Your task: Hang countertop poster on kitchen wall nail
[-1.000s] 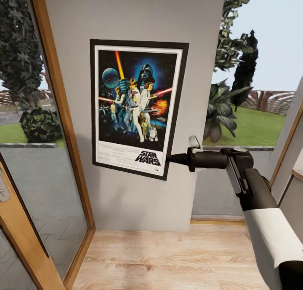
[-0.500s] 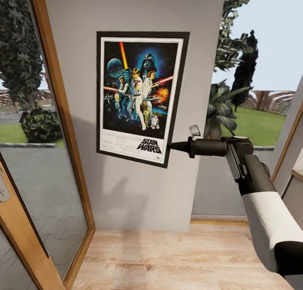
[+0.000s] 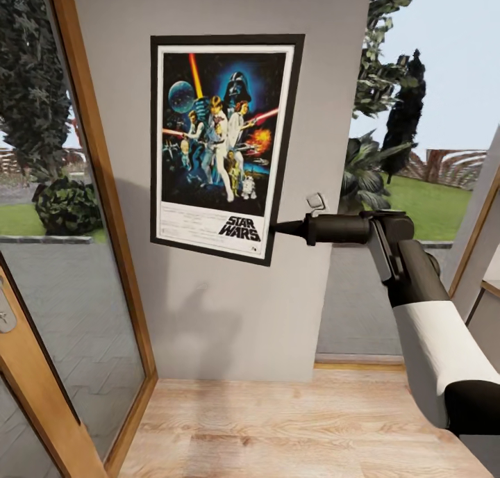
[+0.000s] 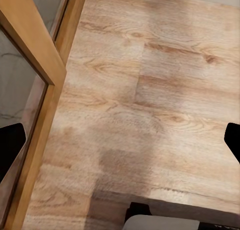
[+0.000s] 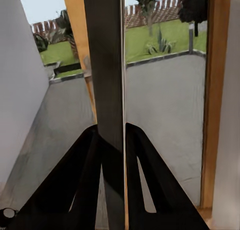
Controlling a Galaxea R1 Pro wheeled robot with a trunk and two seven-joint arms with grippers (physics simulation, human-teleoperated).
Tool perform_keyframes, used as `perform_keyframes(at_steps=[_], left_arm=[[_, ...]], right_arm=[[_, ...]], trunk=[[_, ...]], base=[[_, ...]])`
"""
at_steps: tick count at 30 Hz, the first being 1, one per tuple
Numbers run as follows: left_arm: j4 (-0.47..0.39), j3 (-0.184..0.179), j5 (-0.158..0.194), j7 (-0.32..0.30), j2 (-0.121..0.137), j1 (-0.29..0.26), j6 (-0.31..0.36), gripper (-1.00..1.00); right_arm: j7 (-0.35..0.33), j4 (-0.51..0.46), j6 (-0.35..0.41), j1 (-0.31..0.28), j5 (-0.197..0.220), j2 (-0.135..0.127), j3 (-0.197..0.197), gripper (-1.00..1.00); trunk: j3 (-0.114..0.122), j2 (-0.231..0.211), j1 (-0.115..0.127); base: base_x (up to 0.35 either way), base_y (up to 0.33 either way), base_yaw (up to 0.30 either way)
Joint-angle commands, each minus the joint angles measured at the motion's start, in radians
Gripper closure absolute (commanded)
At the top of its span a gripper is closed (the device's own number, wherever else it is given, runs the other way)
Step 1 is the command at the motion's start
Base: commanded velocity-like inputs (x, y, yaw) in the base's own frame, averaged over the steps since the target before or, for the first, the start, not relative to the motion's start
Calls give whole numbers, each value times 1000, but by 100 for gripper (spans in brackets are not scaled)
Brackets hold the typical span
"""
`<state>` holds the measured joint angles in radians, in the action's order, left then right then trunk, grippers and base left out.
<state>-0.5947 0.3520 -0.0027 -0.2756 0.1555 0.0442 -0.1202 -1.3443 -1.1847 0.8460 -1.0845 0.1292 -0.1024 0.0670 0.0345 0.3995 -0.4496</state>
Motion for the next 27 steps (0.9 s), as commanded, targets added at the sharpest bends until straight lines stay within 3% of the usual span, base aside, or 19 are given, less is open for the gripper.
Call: perform_keyframes(at_steps=[1,6,9,10,27], left_arm=[[-1,4,0,-7,-1,0,-1,-100],[-1,4,0,-7,-1,0,-1,-100],[-1,4,0,-7,-1,0,-1,-100],[-1,4,0,-7,-1,0,-1,-100],[-1,4,0,-7,-1,0,-1,-100]], right_arm=[[1,0,11,-1,7,-1,6,100],[-2,0,13,-11,6,-9,24,100],[-6,0,13,-30,6,-32,25,100],[-8,0,13,-46,5,-51,26,100],[-10,2,13,-69,4,-56,36,100]], trunk=[[0,1,0],[0,1,0],[0,1,0],[0,1,0],[0,1,0]], base=[[0,0,0],[0,0,0],[0,0,0],[0,0,0],[0,0,0]])
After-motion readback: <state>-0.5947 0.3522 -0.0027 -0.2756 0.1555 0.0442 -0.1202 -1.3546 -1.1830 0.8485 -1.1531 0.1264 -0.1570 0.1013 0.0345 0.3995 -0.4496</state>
